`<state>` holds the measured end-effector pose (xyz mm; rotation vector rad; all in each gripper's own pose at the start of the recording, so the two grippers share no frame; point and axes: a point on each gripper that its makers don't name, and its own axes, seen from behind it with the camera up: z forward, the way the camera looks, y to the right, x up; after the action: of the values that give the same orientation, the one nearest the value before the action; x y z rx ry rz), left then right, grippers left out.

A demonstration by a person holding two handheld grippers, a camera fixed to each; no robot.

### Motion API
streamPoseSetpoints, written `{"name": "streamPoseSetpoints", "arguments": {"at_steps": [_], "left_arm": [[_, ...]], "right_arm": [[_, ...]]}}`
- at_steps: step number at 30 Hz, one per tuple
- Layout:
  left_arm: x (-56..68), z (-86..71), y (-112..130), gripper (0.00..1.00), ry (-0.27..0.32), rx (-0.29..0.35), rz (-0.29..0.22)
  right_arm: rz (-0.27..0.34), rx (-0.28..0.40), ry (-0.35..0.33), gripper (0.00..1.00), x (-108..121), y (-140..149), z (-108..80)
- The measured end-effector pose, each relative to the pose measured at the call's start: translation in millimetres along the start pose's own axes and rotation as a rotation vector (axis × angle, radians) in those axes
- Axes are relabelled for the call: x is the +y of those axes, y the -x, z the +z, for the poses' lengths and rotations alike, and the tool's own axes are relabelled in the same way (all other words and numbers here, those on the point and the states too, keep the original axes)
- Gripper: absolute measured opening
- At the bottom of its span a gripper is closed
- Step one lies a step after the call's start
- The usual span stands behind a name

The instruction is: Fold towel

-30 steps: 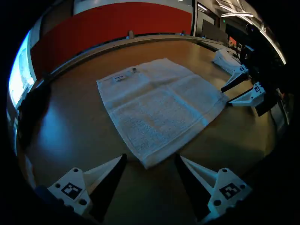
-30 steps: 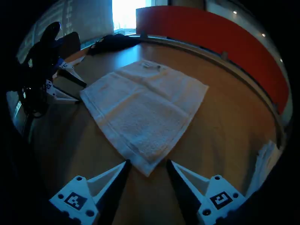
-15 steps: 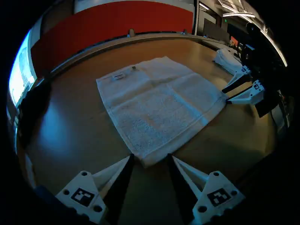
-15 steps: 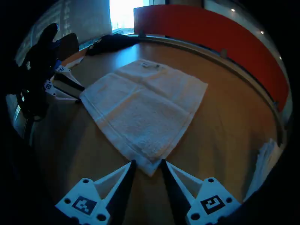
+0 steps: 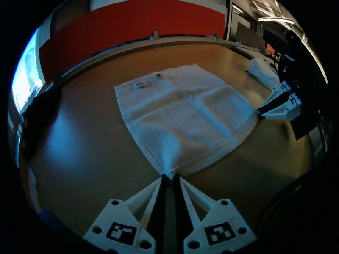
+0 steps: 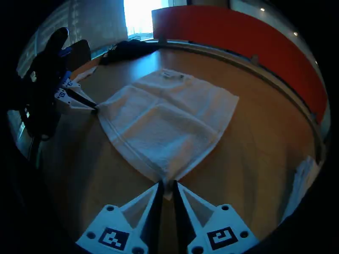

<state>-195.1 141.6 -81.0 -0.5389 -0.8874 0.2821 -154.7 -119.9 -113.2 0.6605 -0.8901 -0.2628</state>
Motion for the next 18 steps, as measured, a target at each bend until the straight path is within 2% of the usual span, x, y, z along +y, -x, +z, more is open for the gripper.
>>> {"name": "streamPoseSetpoints", "arguments": {"at_steps": [9, 18], "left_arm": [[3.3, -2.8, -0.2, 0.12, 0.013, -0.001, -0.009], [5.2, -10.1, -12.0, 0.12, 0.014, 0.022, -0.02]], "right_arm": [[-0.006, 0.021, 0.007, 0.12, 1.2, -8.6, -5.4], [0.004, 0.058, 0.007, 0.09, 3.3, -23.7, -16.4]]}}
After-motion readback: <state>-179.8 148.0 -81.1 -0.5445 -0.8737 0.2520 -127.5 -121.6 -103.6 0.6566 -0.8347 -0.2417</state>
